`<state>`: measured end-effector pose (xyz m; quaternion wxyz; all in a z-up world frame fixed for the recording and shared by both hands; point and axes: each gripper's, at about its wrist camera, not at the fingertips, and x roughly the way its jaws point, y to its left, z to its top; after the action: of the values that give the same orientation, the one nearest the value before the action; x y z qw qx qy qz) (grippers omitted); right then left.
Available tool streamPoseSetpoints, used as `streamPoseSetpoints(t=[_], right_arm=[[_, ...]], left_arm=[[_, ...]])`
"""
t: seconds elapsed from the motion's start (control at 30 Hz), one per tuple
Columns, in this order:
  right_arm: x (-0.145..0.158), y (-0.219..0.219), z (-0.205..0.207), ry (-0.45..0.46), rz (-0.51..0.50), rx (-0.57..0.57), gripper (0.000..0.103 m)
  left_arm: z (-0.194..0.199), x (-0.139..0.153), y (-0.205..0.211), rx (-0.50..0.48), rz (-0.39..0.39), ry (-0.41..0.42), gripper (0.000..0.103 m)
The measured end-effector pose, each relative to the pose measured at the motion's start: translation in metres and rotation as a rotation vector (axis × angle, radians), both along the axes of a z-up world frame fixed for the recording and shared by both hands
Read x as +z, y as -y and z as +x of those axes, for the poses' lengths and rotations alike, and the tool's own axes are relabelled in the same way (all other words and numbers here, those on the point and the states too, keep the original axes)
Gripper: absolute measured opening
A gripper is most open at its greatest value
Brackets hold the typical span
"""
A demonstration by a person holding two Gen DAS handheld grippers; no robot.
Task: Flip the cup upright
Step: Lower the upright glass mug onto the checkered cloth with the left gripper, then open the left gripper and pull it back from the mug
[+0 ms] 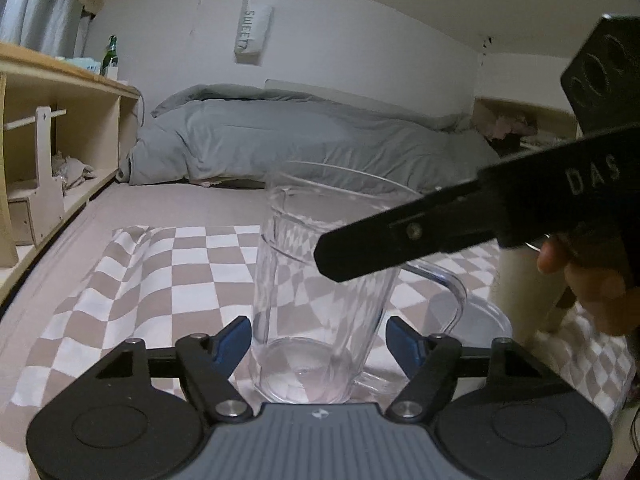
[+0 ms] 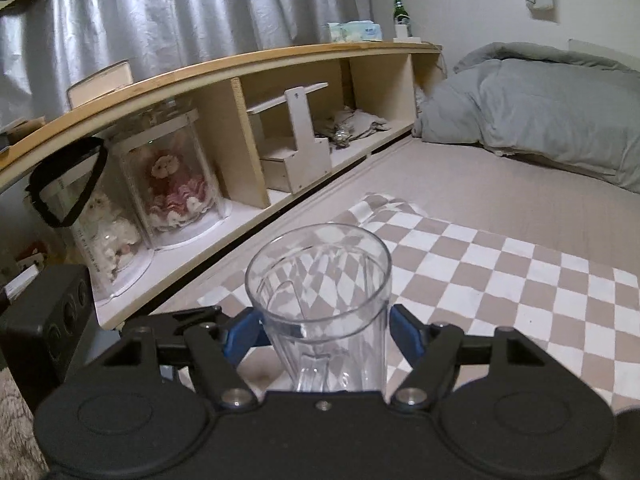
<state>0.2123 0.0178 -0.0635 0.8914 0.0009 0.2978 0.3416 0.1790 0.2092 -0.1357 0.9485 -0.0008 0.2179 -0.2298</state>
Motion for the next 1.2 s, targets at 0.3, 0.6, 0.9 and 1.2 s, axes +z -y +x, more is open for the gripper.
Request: streamPoseSetpoints(t=[0.3, 0.6, 0.9, 1.2], right_arm=[[0.000, 0.000, -0.021, 0.005, -0.003, 0.048, 0.073], [0.013, 0.005, -0.028, 0.016, -0.021, 0.048, 0.087], [0.038, 0.038, -0.048, 0.047, -0.042, 0.019, 0.093], [0.067, 0.094, -0.080, 0.118, -0.034, -0.078, 0.101]], left_arm=[[-0.023, -0.002, 0.006, 0.000, 0.087, 0.020, 0.079], [-0.033, 0.022, -0.007, 0.164, 0.068, -0.065, 0.100], [-0.063, 0.081, 0.000, 0.306, 0.074, -0.045, 0.100], [-0.092, 0.143, 0.050, 0.353, 0.114, 0.035, 0.103]])
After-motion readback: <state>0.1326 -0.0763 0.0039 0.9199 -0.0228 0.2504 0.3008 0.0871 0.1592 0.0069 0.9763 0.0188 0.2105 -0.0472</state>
